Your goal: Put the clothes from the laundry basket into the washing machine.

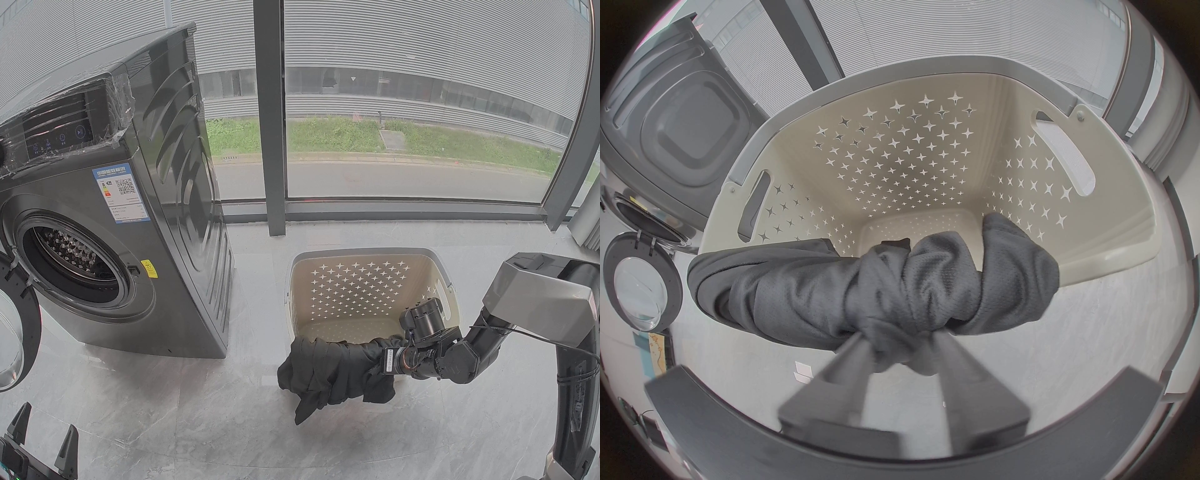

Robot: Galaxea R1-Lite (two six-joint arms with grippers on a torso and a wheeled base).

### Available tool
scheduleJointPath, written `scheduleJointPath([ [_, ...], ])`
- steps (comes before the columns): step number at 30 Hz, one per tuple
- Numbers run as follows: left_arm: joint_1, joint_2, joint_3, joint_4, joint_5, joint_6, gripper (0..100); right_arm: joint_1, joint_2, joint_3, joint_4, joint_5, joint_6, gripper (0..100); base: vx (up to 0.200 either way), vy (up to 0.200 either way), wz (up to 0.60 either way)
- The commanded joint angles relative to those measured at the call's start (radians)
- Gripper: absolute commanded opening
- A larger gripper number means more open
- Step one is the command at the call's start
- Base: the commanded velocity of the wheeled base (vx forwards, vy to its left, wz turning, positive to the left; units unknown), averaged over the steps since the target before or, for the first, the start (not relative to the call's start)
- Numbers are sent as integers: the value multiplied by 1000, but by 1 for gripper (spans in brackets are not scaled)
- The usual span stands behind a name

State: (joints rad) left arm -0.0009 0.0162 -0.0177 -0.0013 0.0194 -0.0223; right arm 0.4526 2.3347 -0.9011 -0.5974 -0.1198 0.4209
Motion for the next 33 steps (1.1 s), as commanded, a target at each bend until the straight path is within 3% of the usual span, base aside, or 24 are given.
scheduleJointPath([
  [1,-1,-15,16,0,1,-1,100,8,-21,7,1,2,3,0,0,0,0],
  [10,-1,-15,16,0,1,-1,100,54,-98,39,1,2,45,0,0,0,0],
  [19,-1,-15,16,0,1,-1,100,103,-330,146,-22,2,35,0,0,0,0],
  [33,-1,-15,16,0,1,-1,100,107,-351,156,-47,12,38,0,0,0,0],
])
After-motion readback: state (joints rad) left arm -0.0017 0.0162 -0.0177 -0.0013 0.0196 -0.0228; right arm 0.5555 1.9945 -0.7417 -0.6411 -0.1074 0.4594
